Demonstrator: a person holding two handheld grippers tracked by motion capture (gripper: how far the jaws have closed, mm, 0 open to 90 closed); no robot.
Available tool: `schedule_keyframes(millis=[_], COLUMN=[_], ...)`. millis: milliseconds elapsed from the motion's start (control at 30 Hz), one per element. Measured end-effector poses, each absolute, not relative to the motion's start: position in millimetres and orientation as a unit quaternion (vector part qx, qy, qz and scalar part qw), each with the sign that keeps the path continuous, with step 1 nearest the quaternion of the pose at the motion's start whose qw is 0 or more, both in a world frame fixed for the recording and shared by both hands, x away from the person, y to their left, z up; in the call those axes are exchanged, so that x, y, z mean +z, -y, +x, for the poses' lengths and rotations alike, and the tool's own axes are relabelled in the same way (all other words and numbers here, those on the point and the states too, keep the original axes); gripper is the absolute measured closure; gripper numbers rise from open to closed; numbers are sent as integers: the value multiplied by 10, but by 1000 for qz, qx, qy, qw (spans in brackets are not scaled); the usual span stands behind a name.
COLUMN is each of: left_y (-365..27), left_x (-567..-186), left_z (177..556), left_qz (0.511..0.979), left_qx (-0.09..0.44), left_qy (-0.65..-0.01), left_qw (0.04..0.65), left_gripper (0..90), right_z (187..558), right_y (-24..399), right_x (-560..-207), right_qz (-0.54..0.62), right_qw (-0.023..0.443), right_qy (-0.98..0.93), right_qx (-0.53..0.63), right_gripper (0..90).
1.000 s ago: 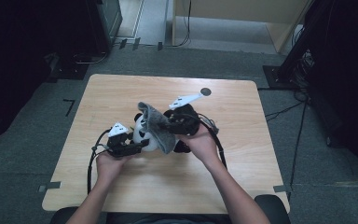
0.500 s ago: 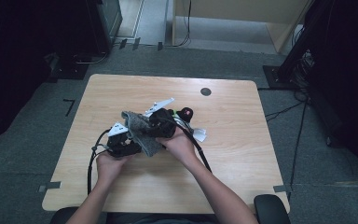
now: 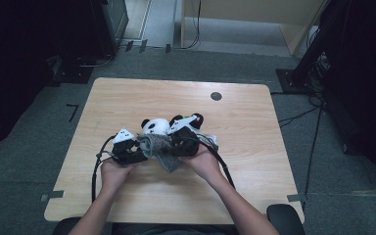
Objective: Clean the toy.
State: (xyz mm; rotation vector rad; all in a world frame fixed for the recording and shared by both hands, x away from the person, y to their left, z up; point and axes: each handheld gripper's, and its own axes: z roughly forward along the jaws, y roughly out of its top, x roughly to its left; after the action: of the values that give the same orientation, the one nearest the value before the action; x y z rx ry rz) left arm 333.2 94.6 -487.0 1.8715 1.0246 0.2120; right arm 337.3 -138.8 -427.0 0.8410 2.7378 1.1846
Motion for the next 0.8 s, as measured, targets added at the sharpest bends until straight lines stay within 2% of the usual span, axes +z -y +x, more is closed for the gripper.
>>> schedule_keyframes(millis=[267, 433, 800], left_y=[-939, -888, -882], left_x=[-4868, -4851, -4858], left_z=[3338, 3317, 3312], left_qz=[766, 779, 782], left_qx=[86, 105, 107], left_qy=[-422, -411, -406], left_qw=[477, 461, 460], left_gripper=[362, 375, 378], right_z=[3268, 3305, 3441], right_y=[1648, 1969, 2232], right_x=[-4267, -4176, -4068], right_qz=[276, 313, 346], right_qw=[42, 45, 67], right_qy=[-894, -870, -844], right_qx=[349, 377, 403], right_gripper=[787, 784, 783])
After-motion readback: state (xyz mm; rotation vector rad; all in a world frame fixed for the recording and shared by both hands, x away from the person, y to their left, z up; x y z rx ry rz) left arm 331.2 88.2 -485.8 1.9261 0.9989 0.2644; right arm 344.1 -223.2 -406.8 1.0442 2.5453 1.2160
